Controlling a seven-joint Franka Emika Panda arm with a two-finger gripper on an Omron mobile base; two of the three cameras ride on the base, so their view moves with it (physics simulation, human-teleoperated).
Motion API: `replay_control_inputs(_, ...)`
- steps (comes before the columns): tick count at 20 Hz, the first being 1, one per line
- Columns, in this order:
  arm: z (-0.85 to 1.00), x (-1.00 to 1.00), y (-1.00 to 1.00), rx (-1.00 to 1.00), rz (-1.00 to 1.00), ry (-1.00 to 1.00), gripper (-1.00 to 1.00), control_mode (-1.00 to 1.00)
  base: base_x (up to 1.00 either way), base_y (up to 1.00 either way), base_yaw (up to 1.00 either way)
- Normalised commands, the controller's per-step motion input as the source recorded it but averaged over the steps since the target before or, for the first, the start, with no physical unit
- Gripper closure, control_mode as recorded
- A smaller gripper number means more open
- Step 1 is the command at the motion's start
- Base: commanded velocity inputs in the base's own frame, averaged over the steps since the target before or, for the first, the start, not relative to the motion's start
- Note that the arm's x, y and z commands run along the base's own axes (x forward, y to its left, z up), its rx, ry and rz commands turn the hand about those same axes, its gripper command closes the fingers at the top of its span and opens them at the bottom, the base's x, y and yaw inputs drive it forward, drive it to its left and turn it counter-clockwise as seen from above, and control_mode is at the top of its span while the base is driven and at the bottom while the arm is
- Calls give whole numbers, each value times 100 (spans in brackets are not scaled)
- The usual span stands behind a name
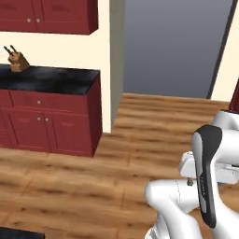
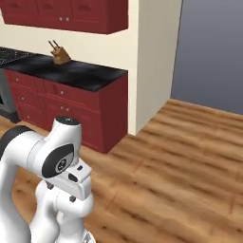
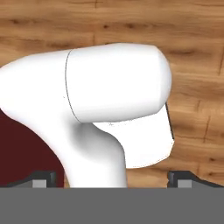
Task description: Take the fork and place it on the left side of the plate. Then take the spoon and place it on the right side of the plate. Make sure they're directly next to the plate.
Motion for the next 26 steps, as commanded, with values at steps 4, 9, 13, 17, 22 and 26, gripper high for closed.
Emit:
replay_control_inputs(4,0,0,0,0,0,0,-100,100,100,0,41)
replay_control_inputs(9,0,0,0,0,0,0,-100,100,100,5,42)
replay_control_inputs(13,0,0,0,0,0,0,-100,100,100,43,21)
replay_control_inputs(17,0,0,0,0,0,0,-100,100,100,71,1)
replay_control_inputs(22,0,0,0,0,0,0,-100,100,100,99,-11)
replay_control_inputs(26,0,0,0,0,0,0,-100,100,100,100,-16)
